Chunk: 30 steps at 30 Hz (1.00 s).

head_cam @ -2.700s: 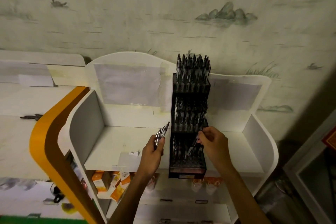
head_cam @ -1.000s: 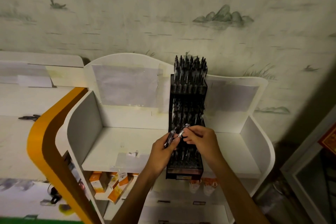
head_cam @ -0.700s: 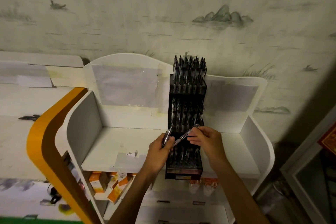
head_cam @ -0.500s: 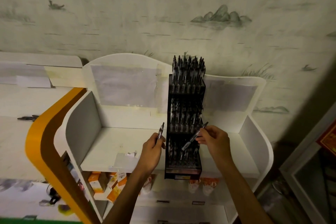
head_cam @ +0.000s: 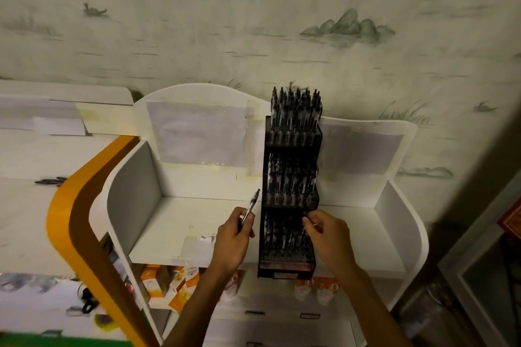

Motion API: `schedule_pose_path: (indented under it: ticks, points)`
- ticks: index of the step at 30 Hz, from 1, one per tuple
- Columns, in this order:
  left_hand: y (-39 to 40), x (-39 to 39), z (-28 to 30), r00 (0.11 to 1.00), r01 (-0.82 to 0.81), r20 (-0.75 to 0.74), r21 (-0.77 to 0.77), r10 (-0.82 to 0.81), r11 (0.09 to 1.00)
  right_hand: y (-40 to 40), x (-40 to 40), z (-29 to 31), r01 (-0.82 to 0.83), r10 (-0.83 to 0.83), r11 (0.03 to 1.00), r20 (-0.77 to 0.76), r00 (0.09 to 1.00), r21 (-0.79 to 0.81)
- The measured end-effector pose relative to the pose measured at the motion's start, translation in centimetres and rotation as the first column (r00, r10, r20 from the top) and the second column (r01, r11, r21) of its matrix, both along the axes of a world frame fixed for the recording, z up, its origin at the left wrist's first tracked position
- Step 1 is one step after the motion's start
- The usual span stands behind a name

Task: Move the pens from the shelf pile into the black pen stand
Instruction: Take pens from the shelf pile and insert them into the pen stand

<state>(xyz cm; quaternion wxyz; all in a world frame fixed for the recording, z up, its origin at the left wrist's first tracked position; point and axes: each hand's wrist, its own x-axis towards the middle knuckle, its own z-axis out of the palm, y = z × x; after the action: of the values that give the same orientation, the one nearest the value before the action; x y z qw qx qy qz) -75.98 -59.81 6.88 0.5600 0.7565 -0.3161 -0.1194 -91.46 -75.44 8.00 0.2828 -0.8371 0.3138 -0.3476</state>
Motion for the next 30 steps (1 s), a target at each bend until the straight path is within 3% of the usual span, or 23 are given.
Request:
schedule_pose_path:
  ticks: [20,24,30]
  points:
    - [-0.3,-0.5,-0.2,0.995,0.095,-0.017,-0.071,-0.097,0.993,0.4,-0.4,-2.4,0.028,-0.035,0.999,-0.326,0.945,-0.024]
    - [-0.3,-0.6,-0.2,0.994,0.107,-0.024,-0.059,-0.109,0.992,-0.2,-0.6,-2.2,0.034,-0.030,0.999,-0.310,0.950,0.008]
    - [-1.1,-0.4,0.6,0.987,0.162,-0.016,-0.050,-0.163,0.986,-0.2,-0.3,0.3,0.074,-0.070,0.997,-0.119,0.990,0.033]
